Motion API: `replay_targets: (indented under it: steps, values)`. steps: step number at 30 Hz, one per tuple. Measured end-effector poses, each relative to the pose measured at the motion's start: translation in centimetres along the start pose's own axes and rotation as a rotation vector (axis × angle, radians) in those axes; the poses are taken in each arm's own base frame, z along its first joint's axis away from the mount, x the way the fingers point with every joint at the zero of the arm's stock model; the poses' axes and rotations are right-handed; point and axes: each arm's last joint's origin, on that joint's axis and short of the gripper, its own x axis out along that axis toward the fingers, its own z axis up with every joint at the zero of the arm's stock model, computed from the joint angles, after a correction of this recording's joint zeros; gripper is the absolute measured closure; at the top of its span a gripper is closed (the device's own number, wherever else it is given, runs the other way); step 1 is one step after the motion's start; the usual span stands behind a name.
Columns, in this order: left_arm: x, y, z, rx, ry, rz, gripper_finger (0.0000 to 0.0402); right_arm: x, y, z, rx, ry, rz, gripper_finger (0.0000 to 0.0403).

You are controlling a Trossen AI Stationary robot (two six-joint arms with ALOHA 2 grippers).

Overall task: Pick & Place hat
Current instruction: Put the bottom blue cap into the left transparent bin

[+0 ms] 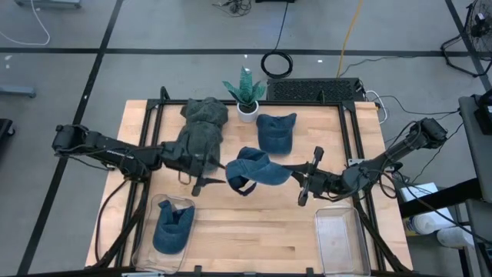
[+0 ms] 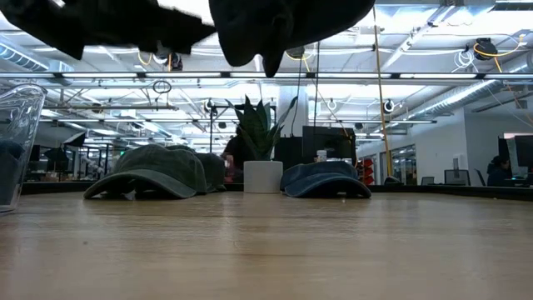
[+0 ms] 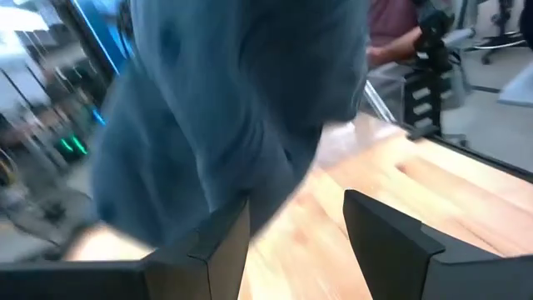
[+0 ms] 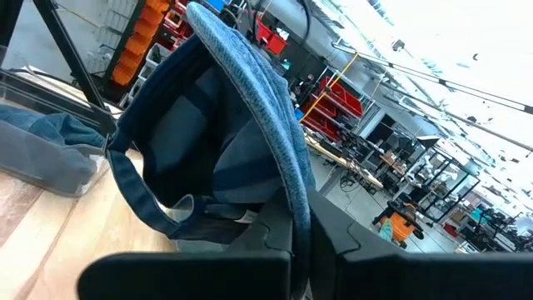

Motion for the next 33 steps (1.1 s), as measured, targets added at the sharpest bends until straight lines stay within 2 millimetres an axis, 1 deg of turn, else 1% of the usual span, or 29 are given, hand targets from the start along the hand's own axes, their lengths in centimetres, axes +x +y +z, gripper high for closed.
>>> replay_targets:
  steps: [3, 6, 10, 12, 14, 17, 21, 25, 33]
  values:
    - [0.4, -0.5, 0.5, 0.029, -0.027, 0.070, 0.0197, 0.0, 0.0, 0.0, 0.011, -0.001, 0.001, 0.0403]
    - [0.8, -0.7, 0.7, 0.047, -0.063, 0.129, 0.0197, 0.0, 0.0, 0.1, 0.025, -0.021, 0.020, 0.0403]
    - [1.6, -0.7, 0.4, 0.065, -0.081, 0.158, 0.0197, 0.0, 0.2, 0.2, 0.026, -0.063, 0.084, 0.0403]
    - [2.2, -0.6, 0.5, 0.069, -0.090, 0.165, 0.0197, 0.0, 0.2, 0.2, 0.027, -0.064, 0.085, 0.0403]
    - [2.7, -0.5, 0.5, 0.088, -0.078, 0.169, 0.0197, 0.0, 0.2, 0.2, 0.032, -0.064, 0.084, 0.0403]
    - [3.3, -0.1, 0.5, 0.139, -0.038, 0.241, 0.0197, 0.0, 0.2, 0.2, 0.037, -0.062, 0.084, 0.0403]
    - [3.7, 0.6, 1.5, 0.180, -0.029, 0.340, 0.0197, 0.0, 0.3, 0.2, 0.032, -0.057, 0.087, 0.0403]
    - [4.0, 1.3, 3.1, 0.215, -0.074, 0.410, 0.0197, 0.0, 0.3, 0.2, 0.033, -0.058, 0.088, 0.0403]
    - [4.4, 2.2, 5.4, 0.297, -0.141, 0.470, 0.0197, 0.0, 0.4, 0.0, 0.028, -0.041, 0.099, 0.0403]
